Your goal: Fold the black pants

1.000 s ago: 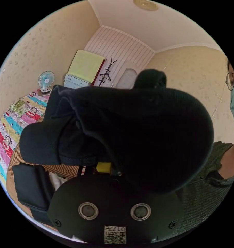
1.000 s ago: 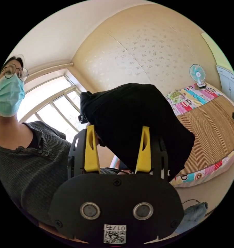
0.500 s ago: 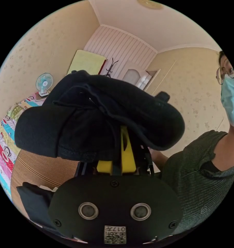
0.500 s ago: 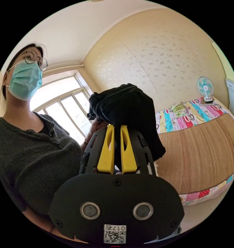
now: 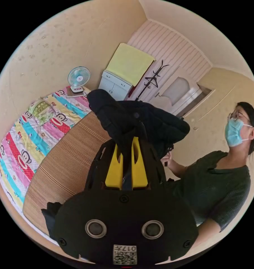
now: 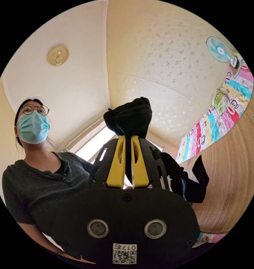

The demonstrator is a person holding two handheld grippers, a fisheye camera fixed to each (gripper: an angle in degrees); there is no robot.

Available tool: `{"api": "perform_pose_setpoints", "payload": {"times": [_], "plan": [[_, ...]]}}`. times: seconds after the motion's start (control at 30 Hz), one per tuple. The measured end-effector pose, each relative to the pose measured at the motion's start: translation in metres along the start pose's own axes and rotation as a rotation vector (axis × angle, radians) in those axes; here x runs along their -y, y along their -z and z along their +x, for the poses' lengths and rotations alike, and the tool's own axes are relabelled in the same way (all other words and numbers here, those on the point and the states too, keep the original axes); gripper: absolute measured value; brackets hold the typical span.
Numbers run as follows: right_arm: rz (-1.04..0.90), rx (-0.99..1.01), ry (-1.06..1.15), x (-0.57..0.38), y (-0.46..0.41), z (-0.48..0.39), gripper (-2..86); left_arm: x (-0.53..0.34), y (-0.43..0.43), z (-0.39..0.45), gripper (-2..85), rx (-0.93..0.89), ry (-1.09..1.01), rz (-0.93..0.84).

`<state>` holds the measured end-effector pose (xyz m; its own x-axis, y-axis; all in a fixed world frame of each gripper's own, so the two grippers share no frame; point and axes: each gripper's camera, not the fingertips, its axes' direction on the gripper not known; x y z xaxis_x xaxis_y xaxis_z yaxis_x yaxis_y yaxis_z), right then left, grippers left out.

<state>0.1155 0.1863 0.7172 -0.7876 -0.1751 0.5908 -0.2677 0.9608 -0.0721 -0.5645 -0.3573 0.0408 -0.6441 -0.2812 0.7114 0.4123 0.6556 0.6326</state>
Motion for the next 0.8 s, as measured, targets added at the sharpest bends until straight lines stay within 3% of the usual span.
{"api": "perform_pose_setpoints", "payload": {"times": [0.07,0.17,0.23,0.3,0.4,0.5,0.67,0.8], "plan": [[0.095,-0.046,-0.037,0.032,0.034,0.021,2.6,0.102,-0.064,-0.035,5.8,0.033,-0.047,-0.118],[0.139,-0.228,0.103,0.089,0.11,0.044,2.3,0.192,-0.176,-0.076,8.0,0.032,-0.017,-0.189],[0.165,-0.454,0.027,0.115,0.167,0.062,2.1,0.211,-0.222,-0.104,8.5,-0.031,0.092,-0.19],[0.291,-0.765,-0.233,0.12,0.255,0.087,1.6,0.208,-0.252,-0.131,10.9,-0.092,0.185,-0.191],[0.452,-0.901,-0.462,0.088,0.342,0.077,1.0,0.155,-0.277,-0.163,11.2,-0.049,0.235,-0.228],[0.412,-1.032,-0.544,0.06,0.365,0.039,1.0,0.056,-0.297,-0.198,11.2,-0.012,0.291,-0.411],[0.203,-1.061,-0.721,0.016,0.326,0.014,1.5,-0.165,-0.274,-0.264,11.3,-0.017,0.615,-0.611],[0.147,-0.96,-0.862,-0.013,0.269,0.008,1.5,-0.257,-0.241,-0.281,11.5,0.06,0.615,-0.738]]}}
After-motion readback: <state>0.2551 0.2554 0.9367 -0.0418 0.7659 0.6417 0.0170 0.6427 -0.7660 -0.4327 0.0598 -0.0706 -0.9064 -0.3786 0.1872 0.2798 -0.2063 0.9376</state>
